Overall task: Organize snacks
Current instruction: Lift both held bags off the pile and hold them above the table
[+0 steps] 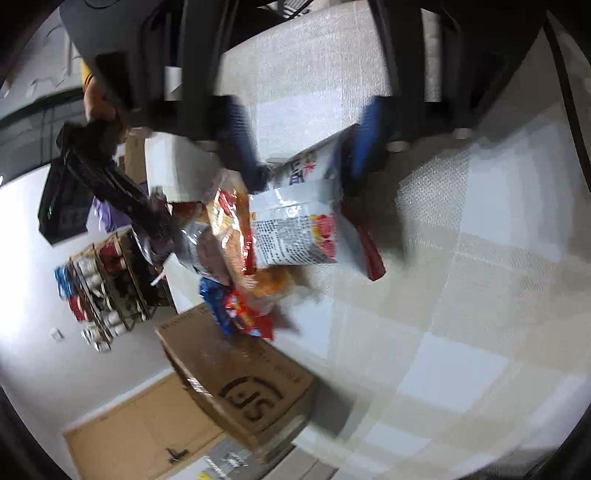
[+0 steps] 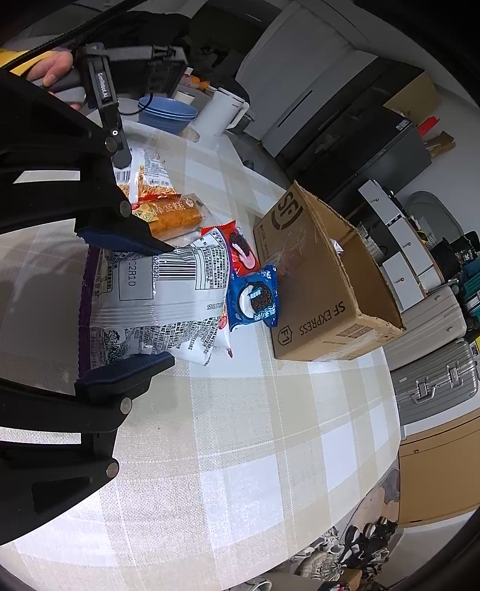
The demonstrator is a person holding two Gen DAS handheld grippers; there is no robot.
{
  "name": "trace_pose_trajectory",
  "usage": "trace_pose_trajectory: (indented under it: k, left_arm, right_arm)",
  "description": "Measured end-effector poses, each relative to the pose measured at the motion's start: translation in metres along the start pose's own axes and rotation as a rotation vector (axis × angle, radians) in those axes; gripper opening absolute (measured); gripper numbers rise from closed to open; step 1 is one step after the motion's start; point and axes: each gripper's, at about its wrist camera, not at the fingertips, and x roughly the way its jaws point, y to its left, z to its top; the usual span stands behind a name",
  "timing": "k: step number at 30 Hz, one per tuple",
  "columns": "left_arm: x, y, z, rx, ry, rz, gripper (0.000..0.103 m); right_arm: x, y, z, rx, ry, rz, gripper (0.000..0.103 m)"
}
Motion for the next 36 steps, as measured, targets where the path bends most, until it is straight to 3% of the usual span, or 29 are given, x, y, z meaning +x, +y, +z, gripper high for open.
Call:
trace_pose_trajectory:
  k: [1, 2, 7, 9, 10, 14, 16, 21, 36]
  left_arm:
    - [0.000, 0.000, 0.001, -0.009, -0.005, -0.034, 0.076]
    - [0.001, -0.002, 0.002, -0.013, -0.009, -0.046, 0.084]
    - [0.006, -0.007, 0.005, -0.013, -0.044, -0.019, 0.084]
    - [0.009, -0.013, 0.007, 0.010, -0.058, 0.041, 0.070]
    - [0.012, -0.016, 0.008, 0.029, -0.052, 0.080, 0.057]
    - [0.018, -0.033, 0.003, 0.112, -0.046, 0.174, 0.048]
    - [0.017, -0.039, 0.001, 0.132, -0.054, 0.186, 0.045]
    - [0.011, -0.039, -0.001, 0.126, -0.051, 0.124, 0.044]
    - [-0.036, -0.022, 0.005, 0.026, -0.141, -0.071, 0.043]
  right_arm:
    - [0.000, 0.000, 0.000, -0.002, 0.000, 0.003, 0.051]
    - [0.000, 0.001, 0.000, -0.003, -0.001, 0.002, 0.051]
    - [0.003, 0.003, -0.001, -0.017, 0.009, 0.006, 0.051]
    - [0.004, 0.004, 0.000, -0.023, 0.011, 0.008, 0.051]
    - [0.004, 0.005, 0.000, -0.026, 0.009, 0.008, 0.051]
    - [0.003, 0.006, 0.000, -0.031, 0.005, 0.011, 0.051]
    - [0.002, 0.006, 0.000, -0.028, 0.004, 0.014, 0.051]
    - [-0.002, 0.007, 0.001, -0.029, -0.007, 0.029, 0.051]
    - [-0.008, 0.018, -0.002, -0.019, -0.023, 0.112, 0.051]
